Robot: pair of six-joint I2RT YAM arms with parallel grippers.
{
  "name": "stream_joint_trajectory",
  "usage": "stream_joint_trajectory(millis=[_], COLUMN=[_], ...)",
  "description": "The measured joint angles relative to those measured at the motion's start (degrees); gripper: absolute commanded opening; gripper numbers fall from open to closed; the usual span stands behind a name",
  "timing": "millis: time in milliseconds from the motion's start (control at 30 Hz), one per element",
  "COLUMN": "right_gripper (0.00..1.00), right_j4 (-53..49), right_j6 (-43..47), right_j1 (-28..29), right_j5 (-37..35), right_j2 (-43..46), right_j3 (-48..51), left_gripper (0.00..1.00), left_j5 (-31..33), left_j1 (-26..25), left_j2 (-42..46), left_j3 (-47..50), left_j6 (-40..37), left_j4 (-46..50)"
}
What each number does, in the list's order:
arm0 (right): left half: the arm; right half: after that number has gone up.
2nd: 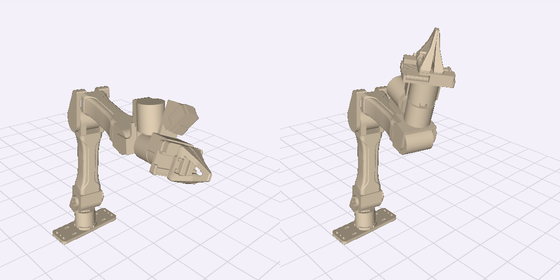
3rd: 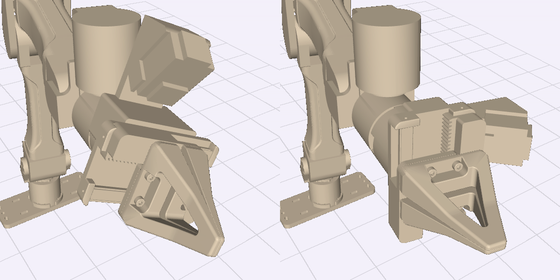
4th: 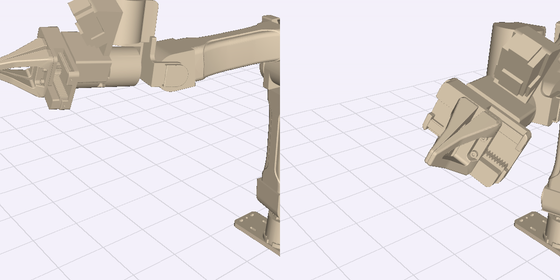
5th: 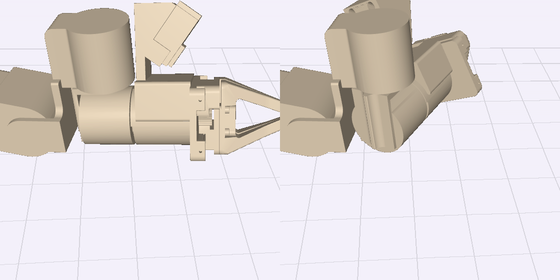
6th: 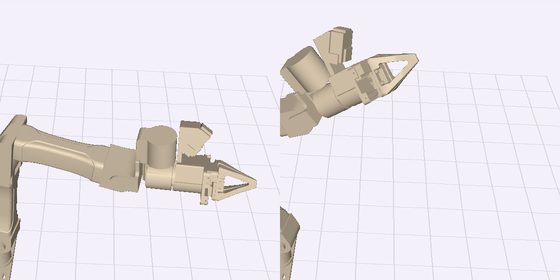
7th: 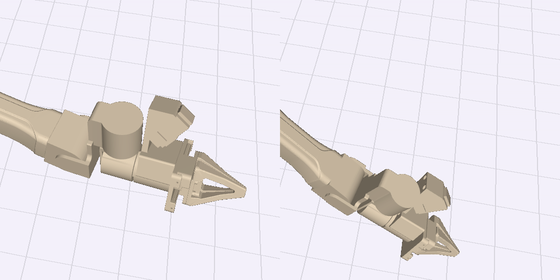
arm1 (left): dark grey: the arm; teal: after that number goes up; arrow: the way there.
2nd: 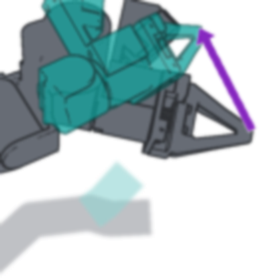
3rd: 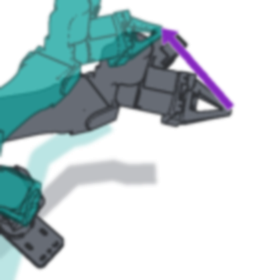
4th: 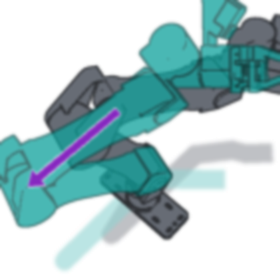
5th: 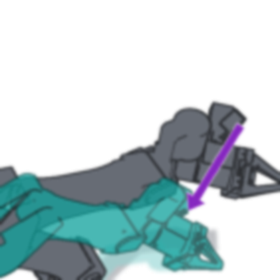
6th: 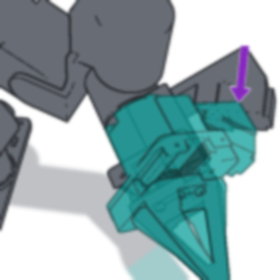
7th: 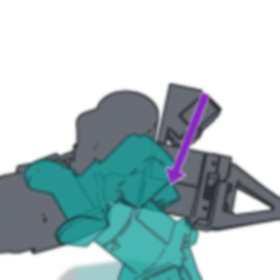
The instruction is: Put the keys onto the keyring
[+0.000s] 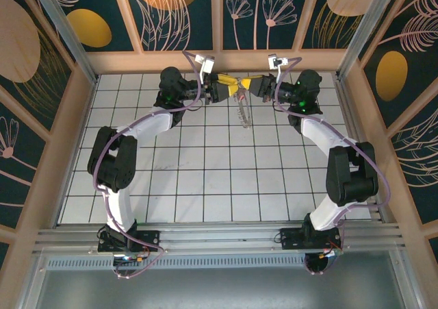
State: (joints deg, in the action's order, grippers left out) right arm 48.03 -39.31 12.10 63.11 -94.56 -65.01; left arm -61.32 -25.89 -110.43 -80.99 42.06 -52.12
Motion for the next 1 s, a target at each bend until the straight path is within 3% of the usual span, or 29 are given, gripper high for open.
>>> stream_joint_trajectory(millis=[200,567,733,1000], right_gripper=[0.0,0.0,0.0,0.0], right_j4=[2.21,25.57,34.25,39.36], right_j6=[-1.92,-17.59,-22.23,-24.13], right_j1=[0.0,0.13,0.96,3.82], right_j5=[-0.68,-10.99,-15.89,-19.65], right_j2=[-0.11,-0.15,-1.07,-2.64], right_j3=[0.2,10.84,13.2,13.46], left_gripper=[0.46,0.47,0.43,0.41], left_j5=[0.68,15.08,15.72,15.08], left_j1=[-0.5,-0.9,-0.9,-1.75], left_j2=[-0.42,-0.42,-0.39,-0.42], left_j3=[0.44,10.4,10.51,10.01], left_j6=[3.21,10.93,14.71,18.29], left_j4=[-4.28,-16.02,-21.64,-25.73])
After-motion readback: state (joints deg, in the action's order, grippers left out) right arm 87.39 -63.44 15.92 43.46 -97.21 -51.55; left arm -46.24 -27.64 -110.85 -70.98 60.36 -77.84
